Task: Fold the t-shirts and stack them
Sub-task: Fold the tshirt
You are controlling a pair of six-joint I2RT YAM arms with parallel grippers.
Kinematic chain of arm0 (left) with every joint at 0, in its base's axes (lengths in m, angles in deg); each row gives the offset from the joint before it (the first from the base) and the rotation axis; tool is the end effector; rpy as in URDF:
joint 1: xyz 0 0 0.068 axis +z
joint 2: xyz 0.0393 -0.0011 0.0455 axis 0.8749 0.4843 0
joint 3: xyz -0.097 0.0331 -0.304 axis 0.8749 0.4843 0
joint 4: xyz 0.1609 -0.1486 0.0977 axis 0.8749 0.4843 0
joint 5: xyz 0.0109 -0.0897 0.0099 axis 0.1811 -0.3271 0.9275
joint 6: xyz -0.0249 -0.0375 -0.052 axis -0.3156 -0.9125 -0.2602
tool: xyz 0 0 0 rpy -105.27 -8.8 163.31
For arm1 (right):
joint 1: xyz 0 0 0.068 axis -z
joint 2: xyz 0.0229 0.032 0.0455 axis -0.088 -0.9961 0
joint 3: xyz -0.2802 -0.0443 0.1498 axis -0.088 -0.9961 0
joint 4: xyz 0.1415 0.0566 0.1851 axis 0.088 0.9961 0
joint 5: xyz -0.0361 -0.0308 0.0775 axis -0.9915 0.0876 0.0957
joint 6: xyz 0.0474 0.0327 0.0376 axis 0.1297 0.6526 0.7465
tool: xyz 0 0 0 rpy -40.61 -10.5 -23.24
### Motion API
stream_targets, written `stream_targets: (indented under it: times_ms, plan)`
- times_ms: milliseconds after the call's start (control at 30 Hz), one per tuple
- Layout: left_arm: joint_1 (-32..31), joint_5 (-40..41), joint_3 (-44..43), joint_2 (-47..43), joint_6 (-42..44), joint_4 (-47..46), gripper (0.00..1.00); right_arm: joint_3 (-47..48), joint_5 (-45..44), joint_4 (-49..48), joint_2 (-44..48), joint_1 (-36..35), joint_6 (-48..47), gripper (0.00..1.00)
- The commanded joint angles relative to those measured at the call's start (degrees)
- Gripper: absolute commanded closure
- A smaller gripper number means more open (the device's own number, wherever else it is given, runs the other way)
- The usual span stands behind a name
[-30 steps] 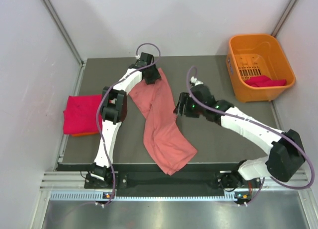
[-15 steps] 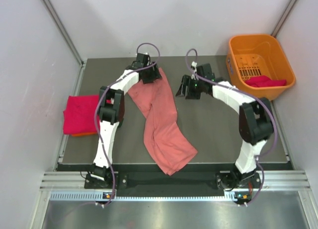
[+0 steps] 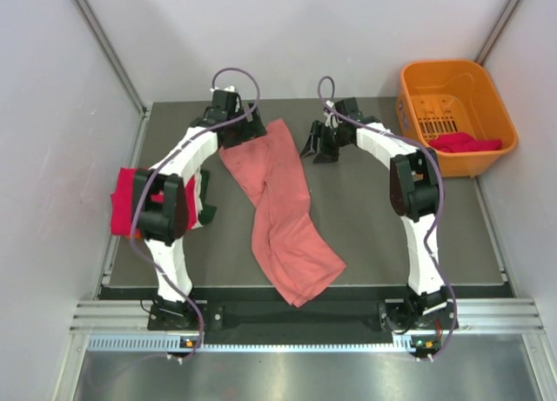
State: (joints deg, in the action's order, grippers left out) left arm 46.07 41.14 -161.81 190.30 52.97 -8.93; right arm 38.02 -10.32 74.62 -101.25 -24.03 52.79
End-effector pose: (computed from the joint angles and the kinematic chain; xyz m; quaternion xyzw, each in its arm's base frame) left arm 0.4580 -0.1273 0.3000 -0.1024 0.9054 -0.1918 0.3646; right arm 0.4820 0.1962 0.2187 -0.0071 0.9184 0.3551 0.1745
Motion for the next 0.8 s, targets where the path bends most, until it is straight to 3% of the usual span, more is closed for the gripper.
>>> stream_targets:
  times_ms: [0,267,567,667,700,767]
  plan:
    - [0.11,6.66,7.86,-8.74,-2.08,1.29,0.02,2.11,2.57,2.97,-0.28,0.09,-1.19,0.4]
    - [0.98,8.71,20.96,-11.32,-5.86,1.21,0.05,0.61,1.34,3.85,-0.72,-1.67,-1.82,0.4]
    - [2.92,7.57,20.71,-3.85,-6.91,-2.13,0.11,2.89,2.48,1.84,-6.69,-3.25,0.73,0.42]
    - [3.53,7.13,19.39,-1.13,-7.27,-3.97,0.22,3.34,3.36,0.61,-7.4,-3.69,1.96,0.53]
    - [3.71,6.26,18.78,0.71,-7.27,-5.11,0.32,3.34,3.36,0.25,-7.4,-3.69,2.57,0.64]
    - [4.23,5.02,15.19,4.57,-7.18,-5.03,0.43,3.25,2.75,-0.8,-6.96,-3.43,3.19,0.79]
